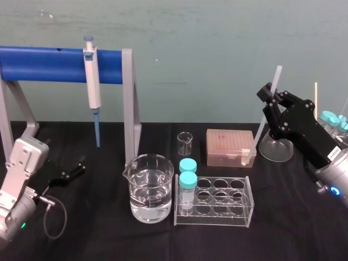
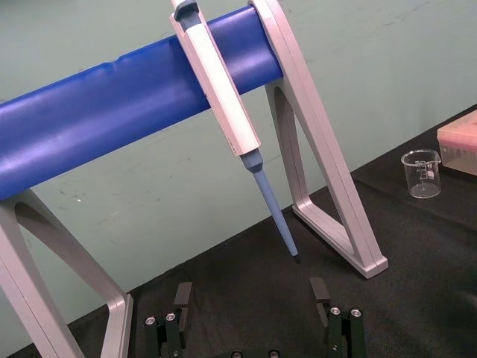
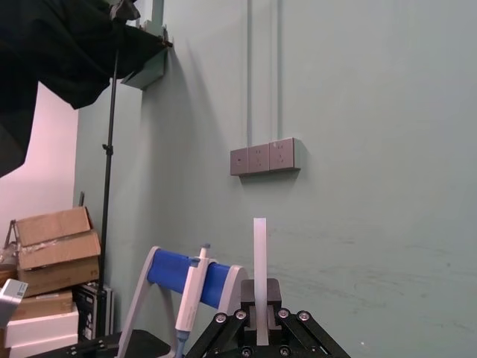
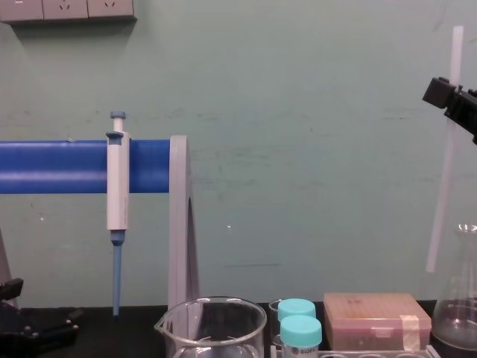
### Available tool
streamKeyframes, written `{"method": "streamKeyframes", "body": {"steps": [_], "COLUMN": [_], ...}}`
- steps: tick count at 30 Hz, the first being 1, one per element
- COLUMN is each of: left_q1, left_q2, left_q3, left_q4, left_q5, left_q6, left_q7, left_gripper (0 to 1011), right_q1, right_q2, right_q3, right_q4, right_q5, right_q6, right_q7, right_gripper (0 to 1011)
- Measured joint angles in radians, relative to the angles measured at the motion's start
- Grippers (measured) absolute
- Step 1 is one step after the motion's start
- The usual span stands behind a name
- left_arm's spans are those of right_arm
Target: Pick up the stirring rod with one hand, then place it down.
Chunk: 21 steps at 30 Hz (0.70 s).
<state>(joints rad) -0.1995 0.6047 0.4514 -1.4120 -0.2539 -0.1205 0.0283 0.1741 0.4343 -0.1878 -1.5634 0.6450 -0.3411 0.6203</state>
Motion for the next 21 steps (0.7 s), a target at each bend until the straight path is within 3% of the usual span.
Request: {"method": "streamKeyframes", "body": {"steps": [21], "left_q1": [0.0], "left_q2": [0.0], "left_q3": [0.0], "left_q4": [0.0], "left_q5": [0.0], "left_q6": [0.0], "left_q7": [0.0], "left_gripper": [1000], "right_q1": [-0.018], "right_q2": [0.007], "right_q3": [0.004], "right_q4": [-0.015], "right_q5": [0.005], "right_q6": [0.002], "right_q7": [0.0], "right_gripper": [72]}}
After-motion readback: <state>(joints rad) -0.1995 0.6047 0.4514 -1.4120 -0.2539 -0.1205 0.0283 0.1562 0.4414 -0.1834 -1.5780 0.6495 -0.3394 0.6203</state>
